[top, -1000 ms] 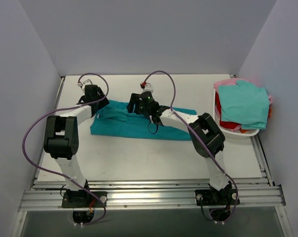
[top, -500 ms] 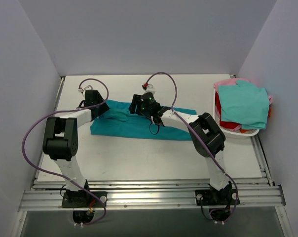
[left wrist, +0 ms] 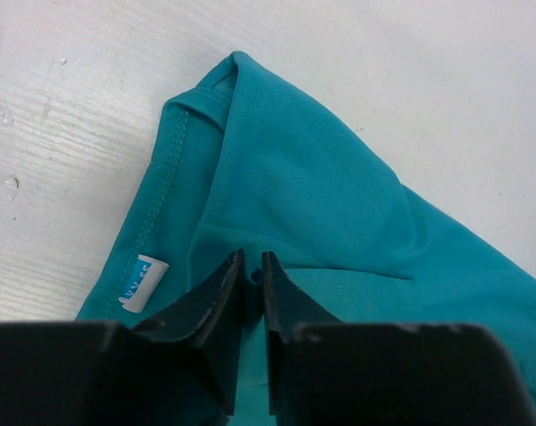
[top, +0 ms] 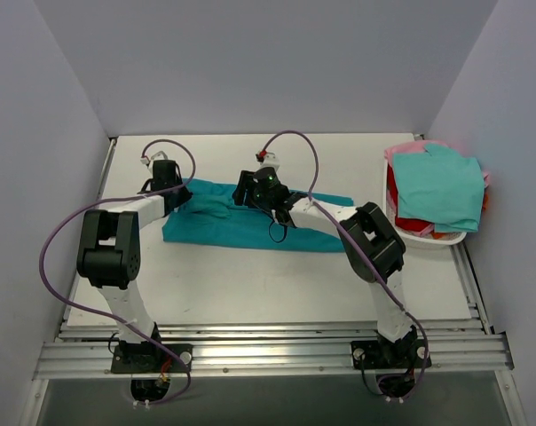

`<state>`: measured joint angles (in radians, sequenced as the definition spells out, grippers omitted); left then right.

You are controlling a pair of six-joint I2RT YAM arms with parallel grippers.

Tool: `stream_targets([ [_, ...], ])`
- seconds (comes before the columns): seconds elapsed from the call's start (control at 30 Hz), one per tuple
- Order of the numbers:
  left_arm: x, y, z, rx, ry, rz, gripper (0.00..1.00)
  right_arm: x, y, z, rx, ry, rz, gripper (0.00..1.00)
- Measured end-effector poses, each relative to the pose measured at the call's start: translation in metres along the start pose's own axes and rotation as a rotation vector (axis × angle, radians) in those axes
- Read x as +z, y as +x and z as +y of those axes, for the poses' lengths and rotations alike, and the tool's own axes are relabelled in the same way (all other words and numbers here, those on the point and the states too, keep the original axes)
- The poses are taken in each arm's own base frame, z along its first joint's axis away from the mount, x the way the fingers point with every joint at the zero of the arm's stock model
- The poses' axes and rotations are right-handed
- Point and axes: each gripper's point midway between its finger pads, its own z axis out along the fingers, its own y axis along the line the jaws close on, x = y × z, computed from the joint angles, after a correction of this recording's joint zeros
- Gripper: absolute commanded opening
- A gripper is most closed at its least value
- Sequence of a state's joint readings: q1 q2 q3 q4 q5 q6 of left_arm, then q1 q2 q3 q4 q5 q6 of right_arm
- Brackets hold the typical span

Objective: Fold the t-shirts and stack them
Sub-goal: Fold the other side of the tshirt into a rectangle

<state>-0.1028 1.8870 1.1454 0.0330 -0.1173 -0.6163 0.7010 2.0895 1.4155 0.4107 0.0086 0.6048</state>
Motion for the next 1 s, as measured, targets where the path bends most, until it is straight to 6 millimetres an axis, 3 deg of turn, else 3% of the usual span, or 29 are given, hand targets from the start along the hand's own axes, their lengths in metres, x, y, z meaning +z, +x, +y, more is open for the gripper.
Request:
stream_targets([
  [0.1,0.0,-0.001,-0.001,0.0,0.004,-0.002,0.03,0.0,0.0,0.0,0.0,0.0,0.0,0.54],
  [0.4,-0.002,-0.003,-0.002,0.021,0.008,-0.005,0.02,0.0,0.0,0.0,0.001,0.0,-0.001,0.53],
  [0.73,-0.044,-0.003,0.002,0.058,0.041,-0.039,0.02,0.0,0.0,0.003,0.015,-0.006,-0.003,0.52],
  [0.87,-0.05,0.009,0.003,0.082,0.042,-0.029,0.04,0.0,0.003,0.006,0.015,-0.011,0.001,0.52],
  [1.0,-0.055,0.034,0.007,0.119,0.026,0.005,0.13,0.0,0.007,0.011,0.012,-0.018,0.006,0.52],
])
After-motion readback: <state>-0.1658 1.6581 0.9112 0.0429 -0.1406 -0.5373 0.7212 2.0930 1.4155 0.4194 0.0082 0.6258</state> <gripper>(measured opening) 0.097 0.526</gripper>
